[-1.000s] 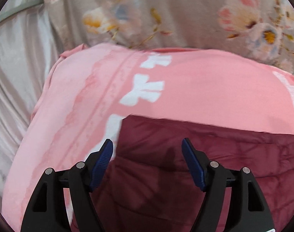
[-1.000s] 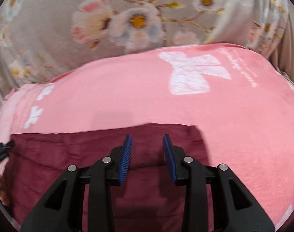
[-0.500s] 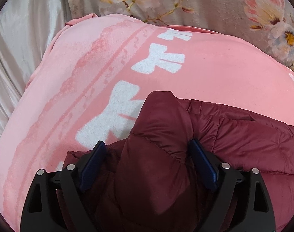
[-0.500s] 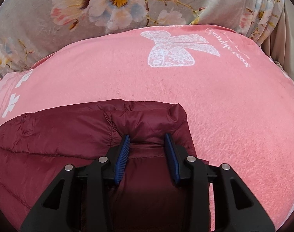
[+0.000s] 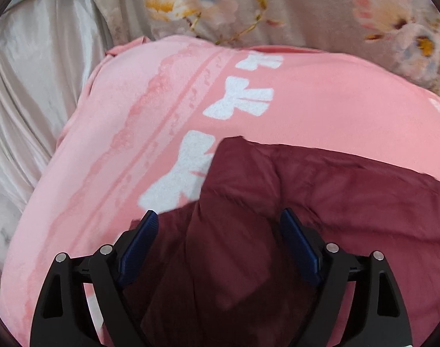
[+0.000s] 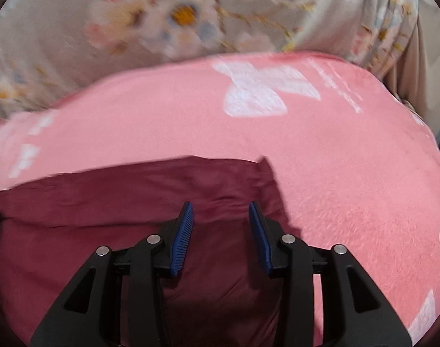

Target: Fold large clothes

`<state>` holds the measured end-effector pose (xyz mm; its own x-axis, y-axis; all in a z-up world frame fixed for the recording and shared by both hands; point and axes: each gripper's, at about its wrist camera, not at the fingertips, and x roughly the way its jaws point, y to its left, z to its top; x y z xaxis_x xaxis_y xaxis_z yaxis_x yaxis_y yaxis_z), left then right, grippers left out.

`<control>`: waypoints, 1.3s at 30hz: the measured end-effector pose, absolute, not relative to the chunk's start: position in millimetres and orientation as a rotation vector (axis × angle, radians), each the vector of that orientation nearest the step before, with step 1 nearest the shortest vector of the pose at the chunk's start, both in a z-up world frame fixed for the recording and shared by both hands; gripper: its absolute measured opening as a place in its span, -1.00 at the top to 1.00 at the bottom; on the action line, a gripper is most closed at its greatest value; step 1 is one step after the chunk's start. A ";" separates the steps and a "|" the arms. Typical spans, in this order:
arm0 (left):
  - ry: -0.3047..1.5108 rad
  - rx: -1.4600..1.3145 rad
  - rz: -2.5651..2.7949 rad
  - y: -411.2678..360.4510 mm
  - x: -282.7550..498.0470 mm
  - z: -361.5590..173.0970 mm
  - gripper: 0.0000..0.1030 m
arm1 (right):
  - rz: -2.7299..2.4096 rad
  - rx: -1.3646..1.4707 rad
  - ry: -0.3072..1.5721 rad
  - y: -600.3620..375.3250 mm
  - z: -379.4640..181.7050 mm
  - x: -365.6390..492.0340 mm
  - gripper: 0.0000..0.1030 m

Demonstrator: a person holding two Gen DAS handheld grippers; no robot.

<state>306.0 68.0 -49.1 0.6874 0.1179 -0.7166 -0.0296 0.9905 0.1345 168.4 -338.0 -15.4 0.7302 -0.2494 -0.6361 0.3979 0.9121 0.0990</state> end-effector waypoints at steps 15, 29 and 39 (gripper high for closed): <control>0.858 0.207 -0.030 35.3 167.3 -46.7 -0.63 | -0.153 0.171 0.733 -185.6 -35.8 91.3 0.27; 0.868 0.202 -0.019 33.8 155.1 -74.0 -0.66 | -0.171 0.171 0.767 -178.9 -72.2 89.9 0.28; 0.824 0.220 -0.003 31.8 151.6 -82.7 -0.67 | -0.188 0.126 0.760 -173.8 -81.1 90.4 0.28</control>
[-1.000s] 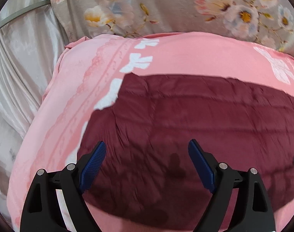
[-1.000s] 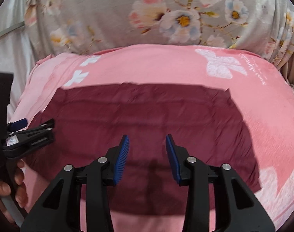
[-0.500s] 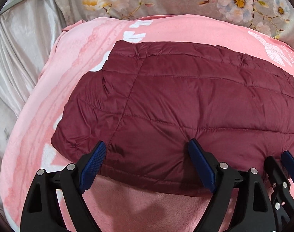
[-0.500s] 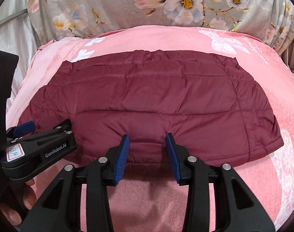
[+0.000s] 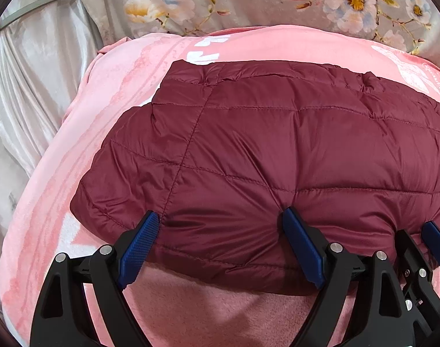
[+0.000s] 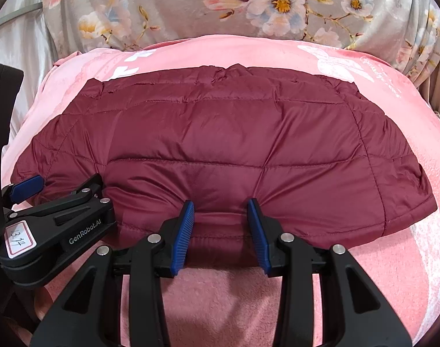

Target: Fold large clothes

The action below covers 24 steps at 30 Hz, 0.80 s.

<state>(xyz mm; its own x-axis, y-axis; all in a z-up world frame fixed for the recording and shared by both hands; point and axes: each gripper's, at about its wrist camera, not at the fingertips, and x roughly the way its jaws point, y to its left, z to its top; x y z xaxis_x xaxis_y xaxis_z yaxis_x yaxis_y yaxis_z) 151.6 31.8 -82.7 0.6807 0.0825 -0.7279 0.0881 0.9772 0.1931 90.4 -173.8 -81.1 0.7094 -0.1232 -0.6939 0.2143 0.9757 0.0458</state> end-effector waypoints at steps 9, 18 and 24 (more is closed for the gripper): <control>0.768 0.242 0.016 27.0 145.4 -87.4 -0.67 | -0.189 0.112 0.759 -174.1 -82.3 91.5 0.28; 0.772 0.210 -0.001 32.6 146.4 -85.3 -0.67 | -0.176 0.098 0.714 -161.8 -54.3 92.5 0.37; 0.773 0.192 -0.031 41.8 143.7 -81.6 -0.70 | -0.162 0.086 0.754 -161.3 -71.8 96.3 0.38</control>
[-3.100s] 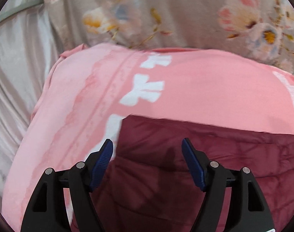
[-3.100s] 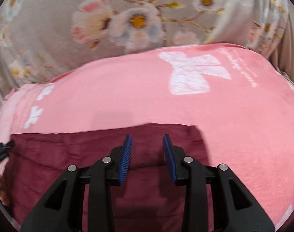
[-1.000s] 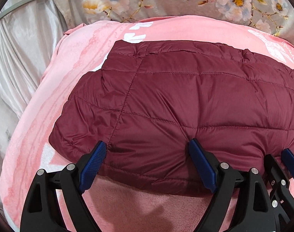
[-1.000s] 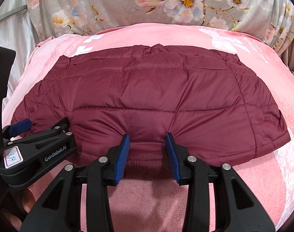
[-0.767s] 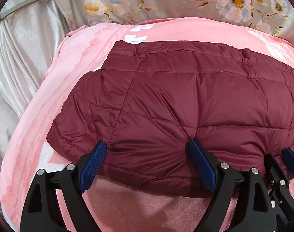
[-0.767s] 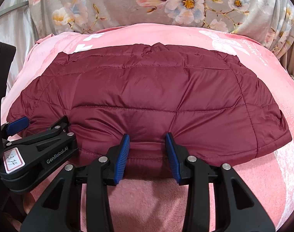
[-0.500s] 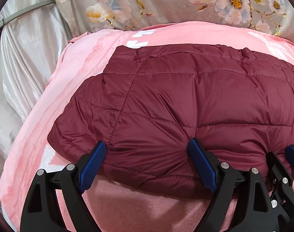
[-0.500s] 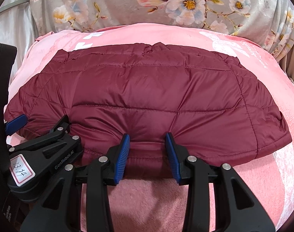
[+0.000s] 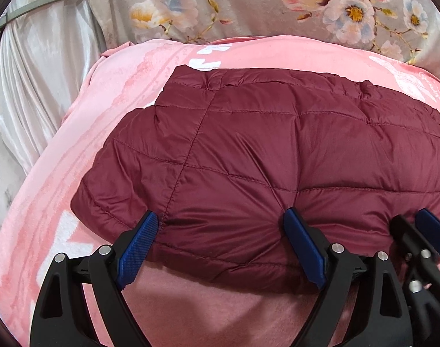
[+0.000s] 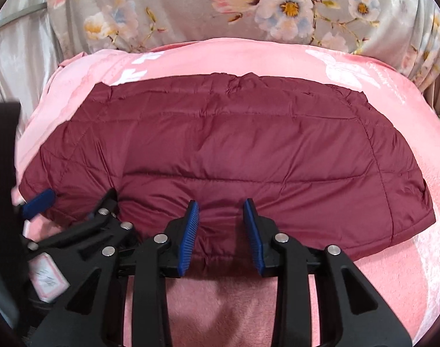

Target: Fold large clothes

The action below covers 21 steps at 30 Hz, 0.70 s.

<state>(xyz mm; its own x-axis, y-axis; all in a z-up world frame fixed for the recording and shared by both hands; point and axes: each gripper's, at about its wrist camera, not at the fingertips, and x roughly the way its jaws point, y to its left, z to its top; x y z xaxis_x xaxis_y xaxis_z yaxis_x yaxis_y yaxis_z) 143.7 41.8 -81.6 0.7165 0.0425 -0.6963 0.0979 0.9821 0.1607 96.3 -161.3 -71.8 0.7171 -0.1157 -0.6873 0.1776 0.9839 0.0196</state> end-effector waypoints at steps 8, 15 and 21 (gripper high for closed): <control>0.777 0.177 -0.041 43.9 142.6 -80.6 -0.71 | -0.166 0.064 0.749 -160.2 -79.9 95.9 0.38; 0.795 0.094 -0.020 71.3 141.0 -63.7 -0.71 | -0.163 0.072 0.748 -161.5 -80.4 95.5 0.38; 0.815 -0.117 0.070 150.5 154.4 -39.9 -0.69 | -0.161 0.076 0.746 -162.0 -79.8 95.0 0.38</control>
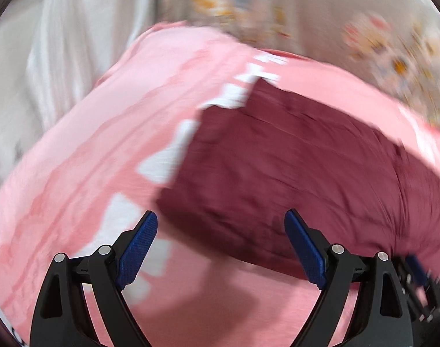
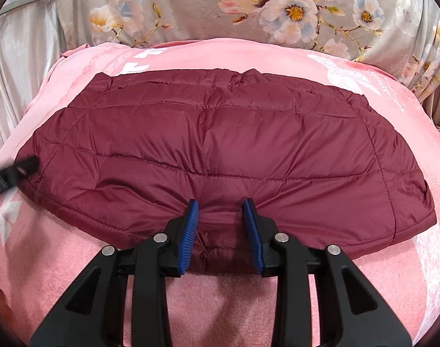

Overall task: Fold large clothes
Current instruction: 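Grasp the jacket side with the left tool and fold it over the body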

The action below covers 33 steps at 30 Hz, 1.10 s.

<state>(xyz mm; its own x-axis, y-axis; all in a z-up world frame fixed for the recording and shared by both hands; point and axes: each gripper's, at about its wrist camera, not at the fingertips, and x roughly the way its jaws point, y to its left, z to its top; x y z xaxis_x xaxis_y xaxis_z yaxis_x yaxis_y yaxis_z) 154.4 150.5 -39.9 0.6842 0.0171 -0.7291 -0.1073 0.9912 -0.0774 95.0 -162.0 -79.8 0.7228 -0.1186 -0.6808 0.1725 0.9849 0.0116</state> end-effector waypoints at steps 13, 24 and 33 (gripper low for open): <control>0.982 -0.458 -0.041 216.2 198.3 -59.6 0.16 | -0.159 0.096 0.736 -162.2 -76.6 92.9 0.38; 0.778 -0.210 -0.167 142.3 164.6 31.8 0.90 | -0.091 0.115 0.740 -145.5 -69.3 85.7 0.40; 0.695 0.003 -0.303 39.9 133.1 77.4 0.91 | -0.117 0.219 0.724 -176.6 -48.3 66.8 0.40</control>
<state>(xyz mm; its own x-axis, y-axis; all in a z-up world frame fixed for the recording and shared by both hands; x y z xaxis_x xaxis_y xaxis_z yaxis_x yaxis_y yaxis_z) 133.1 39.9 77.4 0.7262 -0.2743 -0.6304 0.2762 0.9561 -0.0979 66.8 -176.6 -48.3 0.7440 -0.0303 -0.6674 0.1813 0.9707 0.1580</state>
